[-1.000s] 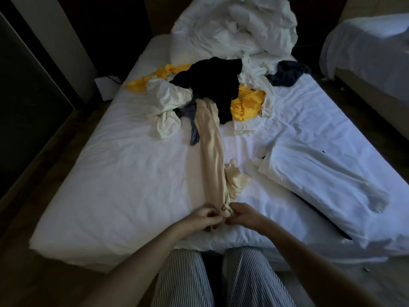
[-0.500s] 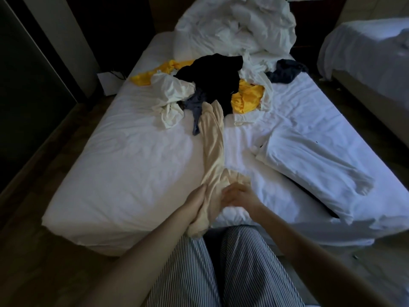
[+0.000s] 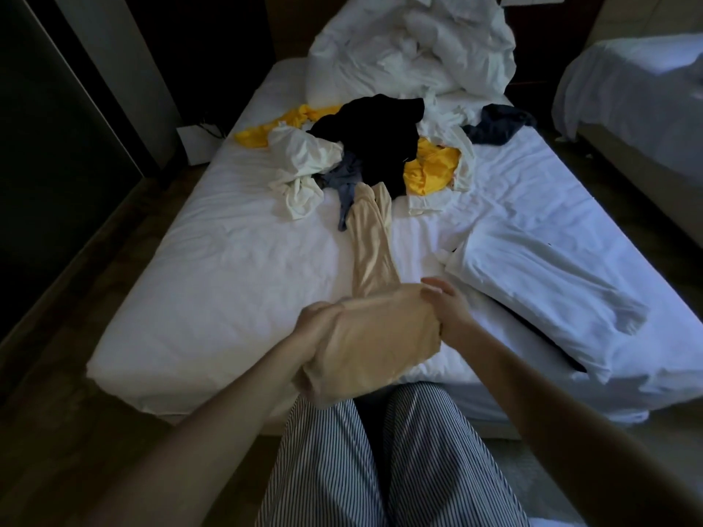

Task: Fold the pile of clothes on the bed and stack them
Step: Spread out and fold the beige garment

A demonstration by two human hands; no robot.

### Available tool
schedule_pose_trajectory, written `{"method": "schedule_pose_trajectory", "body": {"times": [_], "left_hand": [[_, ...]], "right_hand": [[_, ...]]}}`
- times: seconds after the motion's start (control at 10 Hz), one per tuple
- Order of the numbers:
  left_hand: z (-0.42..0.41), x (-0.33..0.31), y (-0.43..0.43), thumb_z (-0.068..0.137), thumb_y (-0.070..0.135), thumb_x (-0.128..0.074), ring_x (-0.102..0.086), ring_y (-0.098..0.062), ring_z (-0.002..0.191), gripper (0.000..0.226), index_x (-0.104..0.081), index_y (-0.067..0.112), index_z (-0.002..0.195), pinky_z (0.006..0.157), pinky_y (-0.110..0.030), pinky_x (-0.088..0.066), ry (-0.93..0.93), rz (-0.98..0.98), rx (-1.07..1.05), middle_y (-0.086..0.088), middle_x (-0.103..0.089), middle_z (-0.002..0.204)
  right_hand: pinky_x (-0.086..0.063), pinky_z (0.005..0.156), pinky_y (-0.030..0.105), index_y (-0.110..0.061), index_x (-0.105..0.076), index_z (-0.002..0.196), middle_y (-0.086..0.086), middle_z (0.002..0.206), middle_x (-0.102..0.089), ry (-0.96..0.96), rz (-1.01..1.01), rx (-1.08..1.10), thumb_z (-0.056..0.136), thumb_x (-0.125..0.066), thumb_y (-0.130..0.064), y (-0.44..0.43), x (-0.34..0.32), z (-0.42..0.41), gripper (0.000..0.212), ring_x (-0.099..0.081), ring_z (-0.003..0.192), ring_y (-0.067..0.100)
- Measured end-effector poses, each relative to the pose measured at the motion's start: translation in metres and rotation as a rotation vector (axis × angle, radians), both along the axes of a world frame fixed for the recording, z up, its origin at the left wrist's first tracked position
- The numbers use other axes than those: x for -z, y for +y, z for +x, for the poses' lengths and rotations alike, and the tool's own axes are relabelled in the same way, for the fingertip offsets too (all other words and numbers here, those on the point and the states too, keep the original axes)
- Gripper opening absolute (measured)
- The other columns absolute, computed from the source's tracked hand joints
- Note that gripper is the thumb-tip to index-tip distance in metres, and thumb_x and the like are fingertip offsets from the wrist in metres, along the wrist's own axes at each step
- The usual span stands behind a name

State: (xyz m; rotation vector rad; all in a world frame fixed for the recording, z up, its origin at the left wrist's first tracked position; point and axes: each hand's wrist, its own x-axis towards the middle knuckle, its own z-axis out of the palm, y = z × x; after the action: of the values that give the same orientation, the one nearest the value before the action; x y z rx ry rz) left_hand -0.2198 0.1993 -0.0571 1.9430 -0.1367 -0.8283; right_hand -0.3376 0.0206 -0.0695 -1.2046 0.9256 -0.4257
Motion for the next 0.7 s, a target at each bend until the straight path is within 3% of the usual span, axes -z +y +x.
{"method": "schedule_pose_trajectory", "body": {"times": [0.1, 0.2, 0.3, 0.4, 0.5, 0.6, 0.7], "left_hand": [[0.009, -0.008, -0.008, 0.09, 0.041, -0.055, -0.055, -0.027, 0.099, 0.022, -0.061, 0.021, 0.099, 0.083, -0.031, -0.043, -0.303, 0.276, 0.046, -0.006, -0.056, 0.102], [-0.006, -0.011, -0.017, 0.09, 0.043, -0.049, -0.042, -0.03, 0.124, 0.031, -0.057, 0.033, 0.118, 0.102, -0.039, -0.033, -0.589, 0.395, 0.175, -0.004, -0.041, 0.134], [-0.039, -0.007, -0.026, 0.075, 0.061, -0.045, -0.037, -0.026, 0.129, 0.063, -0.049, 0.032, 0.131, 0.105, -0.039, -0.026, -0.723, 0.254, 0.438, -0.002, -0.039, 0.139], [-0.061, 0.009, -0.042, 0.072, 0.061, -0.053, -0.014, -0.027, 0.141, 0.084, -0.024, 0.029, 0.145, 0.111, -0.044, -0.014, -0.744, 0.293, 0.518, -0.006, -0.017, 0.151], [-0.069, 0.022, -0.057, 0.078, 0.05, -0.063, -0.011, -0.028, 0.141, 0.077, -0.029, 0.024, 0.142, 0.109, -0.044, -0.015, -0.757, 0.366, 0.467, -0.006, -0.016, 0.15], [-0.068, 0.027, -0.069, 0.09, 0.038, -0.05, -0.029, -0.027, 0.128, 0.03, -0.061, 0.02, 0.111, 0.102, -0.042, -0.022, -0.82, 0.451, 0.341, -0.001, -0.038, 0.135], [-0.06, 0.031, -0.072, 0.09, 0.03, -0.048, -0.029, -0.024, 0.128, 0.022, -0.066, 0.022, 0.1, 0.102, -0.041, -0.022, -0.888, 0.389, 0.384, 0.001, -0.043, 0.131]], "right_hand": [[-0.048, 0.055, 0.022, -0.016, -0.063, 0.091, 0.003, 0.072, -0.06, -0.123, 0.09, -0.001, 0.087, -0.057, -0.007, -0.01, -0.031, 0.008, 0.011, -0.056, 0.069, 0.018], [-0.038, 0.049, 0.0, -0.018, -0.052, 0.112, -0.014, 0.076, -0.041, -0.078, -0.125, -0.066, 0.098, -0.043, -0.011, -0.014, -0.048, 0.01, 0.018, -0.05, 0.062, -0.002], [-0.035, 0.061, -0.002, -0.004, -0.055, 0.121, -0.02, 0.074, -0.037, 0.248, -0.672, -0.263, 0.099, -0.042, -0.027, -0.013, -0.054, 0.003, 0.034, -0.041, 0.063, 0.001], [-0.032, 0.062, -0.004, 0.0, -0.058, 0.119, -0.019, 0.074, -0.038, 0.348, -0.901, -0.332, 0.099, -0.04, -0.026, -0.014, -0.051, 0.003, 0.037, -0.033, 0.062, -0.009], [-0.026, 0.069, -0.009, 0.004, -0.051, 0.128, -0.029, 0.08, -0.029, 0.368, -1.004, -0.467, 0.1, -0.035, -0.018, -0.018, -0.04, 0.008, 0.039, -0.028, 0.069, -0.017], [-0.033, 0.072, 0.006, 0.008, -0.053, 0.122, -0.01, 0.094, -0.055, 0.393, -1.107, -0.479, 0.099, -0.038, -0.017, -0.023, -0.037, 0.002, 0.037, -0.042, 0.082, -0.002], [-0.031, 0.077, 0.025, 0.015, -0.053, 0.109, 0.021, 0.112, -0.06, 0.479, -0.997, -0.435, 0.098, -0.038, -0.014, -0.032, -0.032, -0.009, 0.035, -0.049, 0.09, 0.021]]}}
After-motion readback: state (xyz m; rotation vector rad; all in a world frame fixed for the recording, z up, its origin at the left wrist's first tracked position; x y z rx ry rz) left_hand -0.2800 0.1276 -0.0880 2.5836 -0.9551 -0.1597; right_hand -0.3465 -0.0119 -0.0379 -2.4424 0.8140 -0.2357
